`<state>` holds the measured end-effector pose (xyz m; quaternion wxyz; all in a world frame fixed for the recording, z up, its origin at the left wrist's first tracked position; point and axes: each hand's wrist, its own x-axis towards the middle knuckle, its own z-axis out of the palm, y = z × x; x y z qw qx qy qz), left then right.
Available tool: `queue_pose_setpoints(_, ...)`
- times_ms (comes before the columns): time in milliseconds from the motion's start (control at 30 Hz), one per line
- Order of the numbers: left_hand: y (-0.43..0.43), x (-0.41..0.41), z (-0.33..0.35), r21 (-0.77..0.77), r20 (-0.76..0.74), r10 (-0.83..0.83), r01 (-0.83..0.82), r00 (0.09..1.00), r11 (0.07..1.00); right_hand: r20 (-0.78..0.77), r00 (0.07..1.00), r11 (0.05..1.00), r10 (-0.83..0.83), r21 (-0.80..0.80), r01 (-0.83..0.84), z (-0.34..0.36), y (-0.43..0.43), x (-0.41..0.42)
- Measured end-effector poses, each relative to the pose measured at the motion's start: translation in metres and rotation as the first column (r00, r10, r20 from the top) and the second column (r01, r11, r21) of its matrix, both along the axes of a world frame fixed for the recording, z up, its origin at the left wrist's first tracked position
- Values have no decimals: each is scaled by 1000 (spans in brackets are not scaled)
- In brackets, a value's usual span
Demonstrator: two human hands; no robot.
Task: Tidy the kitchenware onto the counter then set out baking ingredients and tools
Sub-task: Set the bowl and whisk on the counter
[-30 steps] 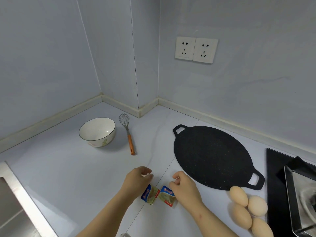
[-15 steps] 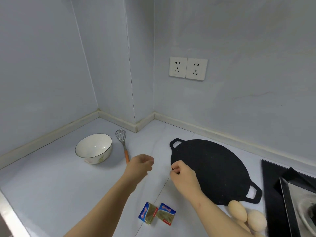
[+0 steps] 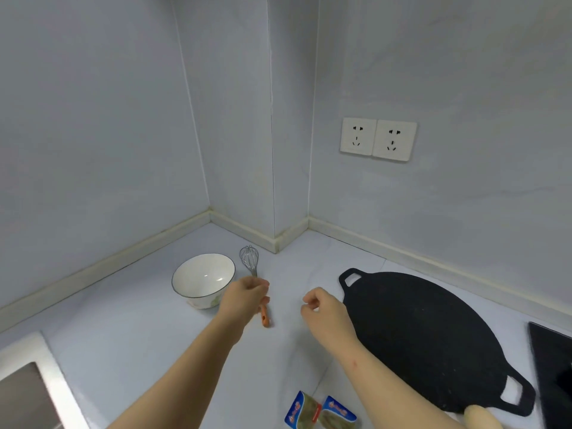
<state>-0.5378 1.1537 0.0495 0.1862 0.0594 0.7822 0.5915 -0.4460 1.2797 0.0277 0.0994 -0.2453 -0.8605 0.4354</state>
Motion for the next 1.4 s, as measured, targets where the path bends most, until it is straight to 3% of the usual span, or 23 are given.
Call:
queue_pose_setpoints(200,-36,-32,-10,-170,-249,164,-210,955,963,57,997,999,54,-12,-53,-15,-25,-40)
queue_pose_setpoints(367,-58,-66,-27,-368,-479,146,-349,866,862,167,985,999,52,-10,-51,-34,-41,-74)
queue_pose_setpoints(467,-62,-85,-34,-526,-437,58,-307,898,793,237,970,998,60,-7,-60,-44,-44,-89)
queue_pose_setpoints(633,-56,-118,-48,-695,-240,-47,-138,970,706,362,932,994,24,92,-62,-60,-40,-106)
queue_pose_setpoints(1033,-58,-127,-46,-704,-291,-142,-111,946,702,423,906,947,5,289,-140,-67,-36,-113)
queue_pose_setpoints(1167,-58,-120,-45,-694,-291,-188,-71,938,717,438,899,960,14,244,-135,-66,-35,-110)
queue_pose_setpoints(1400,-57,-94,-49,-626,-291,-231,-2,928,780,189,981,989,-36,-132,62,-59,-26,-98)
